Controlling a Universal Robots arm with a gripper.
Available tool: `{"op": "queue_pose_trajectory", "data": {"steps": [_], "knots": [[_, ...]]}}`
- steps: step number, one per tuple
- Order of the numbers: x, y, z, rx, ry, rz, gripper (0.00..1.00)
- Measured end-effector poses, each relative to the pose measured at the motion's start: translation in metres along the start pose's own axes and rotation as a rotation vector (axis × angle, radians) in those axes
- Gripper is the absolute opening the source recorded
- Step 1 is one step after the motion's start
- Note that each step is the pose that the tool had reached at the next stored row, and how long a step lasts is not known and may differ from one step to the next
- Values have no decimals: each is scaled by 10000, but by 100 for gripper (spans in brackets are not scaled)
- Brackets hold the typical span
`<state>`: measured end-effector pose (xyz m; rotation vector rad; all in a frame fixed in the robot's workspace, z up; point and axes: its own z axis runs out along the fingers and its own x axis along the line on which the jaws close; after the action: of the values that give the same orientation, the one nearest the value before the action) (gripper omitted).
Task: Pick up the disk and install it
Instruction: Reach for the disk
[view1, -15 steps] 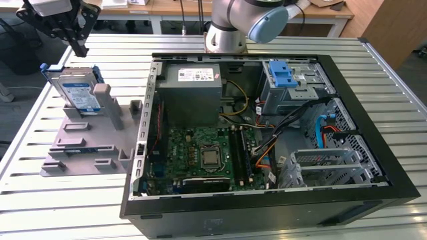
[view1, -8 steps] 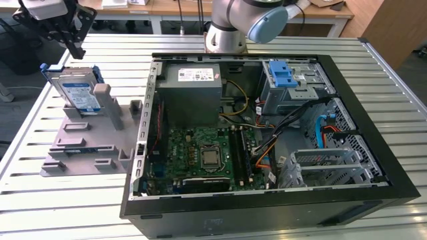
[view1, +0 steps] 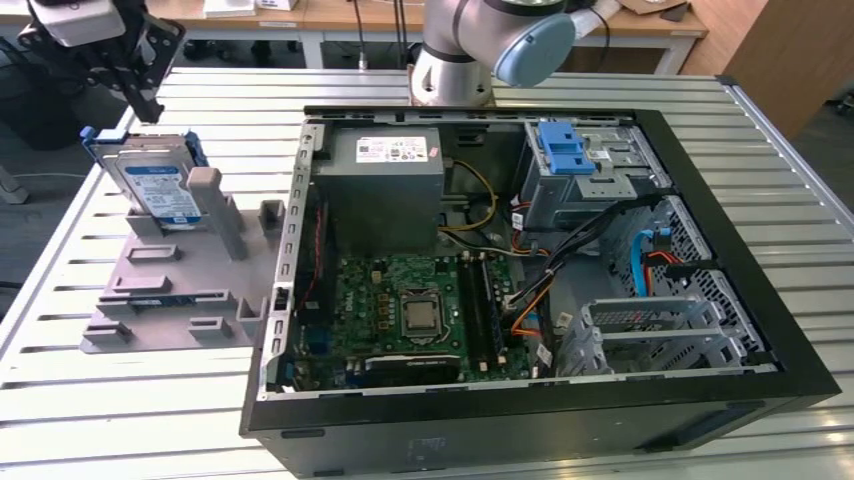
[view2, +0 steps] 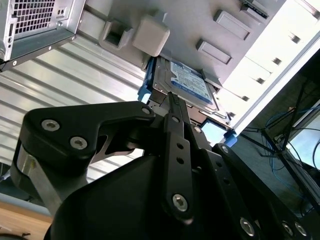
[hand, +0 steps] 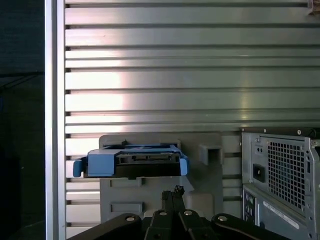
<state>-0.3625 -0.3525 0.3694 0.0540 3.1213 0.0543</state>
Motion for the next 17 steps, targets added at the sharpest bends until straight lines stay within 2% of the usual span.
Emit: {"op": "queue_pose_trajectory", "data": {"steps": [9,17], "knots": [[74,-2,29,1,22,1,11],[202,42,78,45,29,1,11]]}}
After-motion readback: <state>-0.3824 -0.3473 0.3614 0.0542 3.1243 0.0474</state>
